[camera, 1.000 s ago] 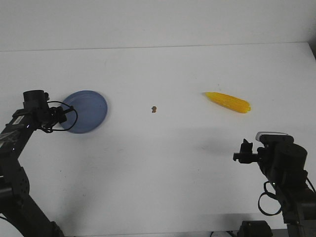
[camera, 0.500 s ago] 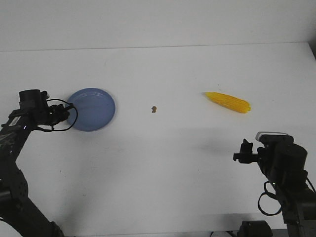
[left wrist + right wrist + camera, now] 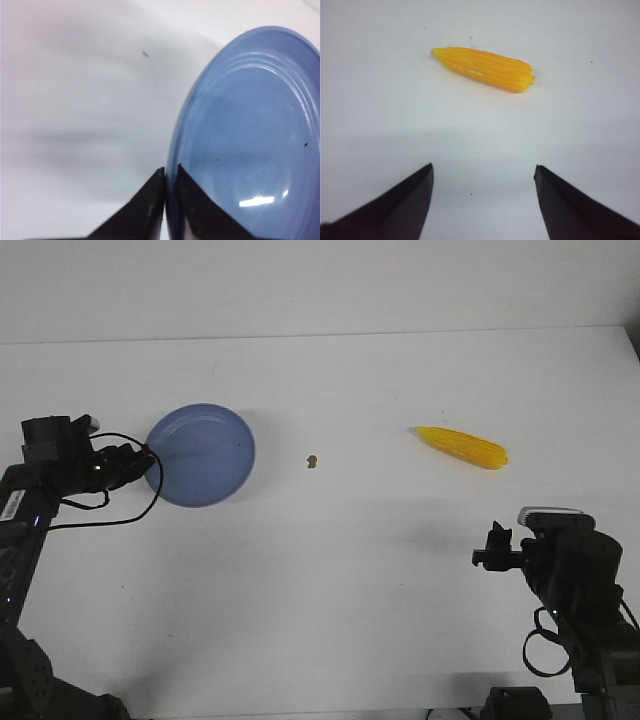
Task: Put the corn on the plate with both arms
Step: 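Push the blue plate with the left gripper toward the table center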
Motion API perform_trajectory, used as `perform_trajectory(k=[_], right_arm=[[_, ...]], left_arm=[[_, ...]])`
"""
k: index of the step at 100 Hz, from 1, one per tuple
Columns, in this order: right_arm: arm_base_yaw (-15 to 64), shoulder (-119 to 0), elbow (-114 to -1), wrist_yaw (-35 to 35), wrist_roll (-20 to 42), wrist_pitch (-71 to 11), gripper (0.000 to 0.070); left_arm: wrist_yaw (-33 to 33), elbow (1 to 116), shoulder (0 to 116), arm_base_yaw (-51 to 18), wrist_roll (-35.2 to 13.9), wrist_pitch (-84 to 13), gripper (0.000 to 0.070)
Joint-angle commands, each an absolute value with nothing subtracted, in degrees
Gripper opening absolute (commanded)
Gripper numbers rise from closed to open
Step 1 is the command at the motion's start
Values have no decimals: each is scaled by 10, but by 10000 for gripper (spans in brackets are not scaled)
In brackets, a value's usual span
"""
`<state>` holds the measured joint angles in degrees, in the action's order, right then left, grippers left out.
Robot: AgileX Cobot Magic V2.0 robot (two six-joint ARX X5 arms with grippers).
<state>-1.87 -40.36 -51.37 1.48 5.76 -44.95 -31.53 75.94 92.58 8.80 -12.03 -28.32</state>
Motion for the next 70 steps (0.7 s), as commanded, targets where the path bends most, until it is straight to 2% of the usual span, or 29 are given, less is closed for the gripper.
perform_trajectory(k=[1,41,70], right_arm=[[-18,-406,-524,15,51,-446,428],[-18,-406,-524,15,51,-446,428],[-18,-406,-524,15,51,-446,428]], left_arm=[[-327,754,919,70,-109,-284,5],[-338,666,900,-91,-67,-275,5],[-345,596,900,-157,-69,-213,4]])
